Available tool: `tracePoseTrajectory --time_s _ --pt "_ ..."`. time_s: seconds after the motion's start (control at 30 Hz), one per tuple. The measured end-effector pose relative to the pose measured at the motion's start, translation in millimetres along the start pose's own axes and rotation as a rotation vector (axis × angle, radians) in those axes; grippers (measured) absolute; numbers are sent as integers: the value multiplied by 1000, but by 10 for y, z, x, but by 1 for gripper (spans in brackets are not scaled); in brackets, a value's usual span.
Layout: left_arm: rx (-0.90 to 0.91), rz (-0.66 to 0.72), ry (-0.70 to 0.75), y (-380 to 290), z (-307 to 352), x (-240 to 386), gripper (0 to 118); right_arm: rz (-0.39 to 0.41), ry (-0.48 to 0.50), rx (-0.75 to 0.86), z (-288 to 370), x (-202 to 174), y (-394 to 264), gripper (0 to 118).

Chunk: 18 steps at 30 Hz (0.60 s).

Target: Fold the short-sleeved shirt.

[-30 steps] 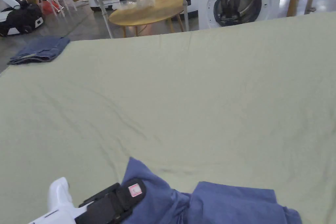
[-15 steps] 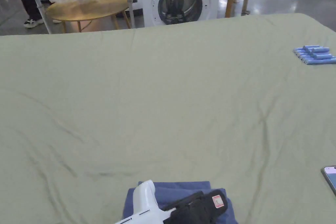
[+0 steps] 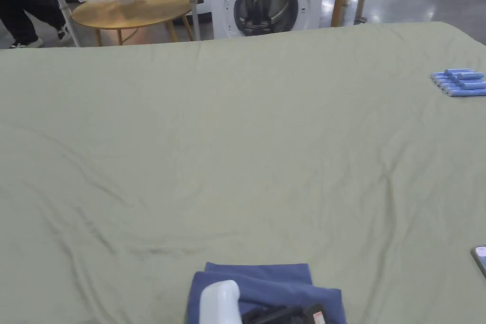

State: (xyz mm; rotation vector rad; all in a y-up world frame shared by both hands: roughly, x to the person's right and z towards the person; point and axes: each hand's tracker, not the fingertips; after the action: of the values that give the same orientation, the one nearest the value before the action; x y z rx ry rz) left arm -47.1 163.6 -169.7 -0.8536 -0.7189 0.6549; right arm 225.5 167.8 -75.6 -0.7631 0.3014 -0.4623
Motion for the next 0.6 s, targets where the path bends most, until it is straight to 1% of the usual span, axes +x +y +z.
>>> tracePoseTrajectory --time_s 0.03,0.07,0.13,0.2,0.23,0.27,0.3,0.33,0.37,0.43,0.5,0.53,0.57,0.6 --pt "11 5 20 -15 277 -172 66 19 19 -24 -135 -38 35 0" --pt "34 13 36 46 439 -248 71 38 11 -34 -275 -74 61 0" --pt "84 42 71 134 685 -434 72 61 -8 -84 -545 -41 79 0" --pt "74 95 107 161 888 -698 72 76 -139 -151 -808 15 62 0" --pt "70 127 114 184 930 -836 72 65 -161 -190 -925 62 40 0" --pt "56 165 127 199 937 -963 72 21 -103 -146 -921 97 41 0" --pt "56 188 134 194 941 -1012 72 6 -100 -125 -894 95 47 0" --pt "27 212 140 193 900 -1083 72 11 -103 -136 -870 81 56 0" --pt "-5 230 108 181 826 -1159 72 17 -103 -137 -858 71 59 0" --pt "-43 236 106 143 667 -1243 72 21 -101 -136 -808 63 63 0" --pt "-84 221 25 98 504 -1268 72 17 -99 -135 -808 71 64 0" --pt "-87 246 -13 93 439 -1272 69 10 -98 -135 -805 74 67 0" --pt "-92 255 3 137 377 -1321 43 4 -100 -135 -803 72 72 0" --pt "-88 240 25 140 347 -1324 22 1 -102 -134 -794 72 75 0"
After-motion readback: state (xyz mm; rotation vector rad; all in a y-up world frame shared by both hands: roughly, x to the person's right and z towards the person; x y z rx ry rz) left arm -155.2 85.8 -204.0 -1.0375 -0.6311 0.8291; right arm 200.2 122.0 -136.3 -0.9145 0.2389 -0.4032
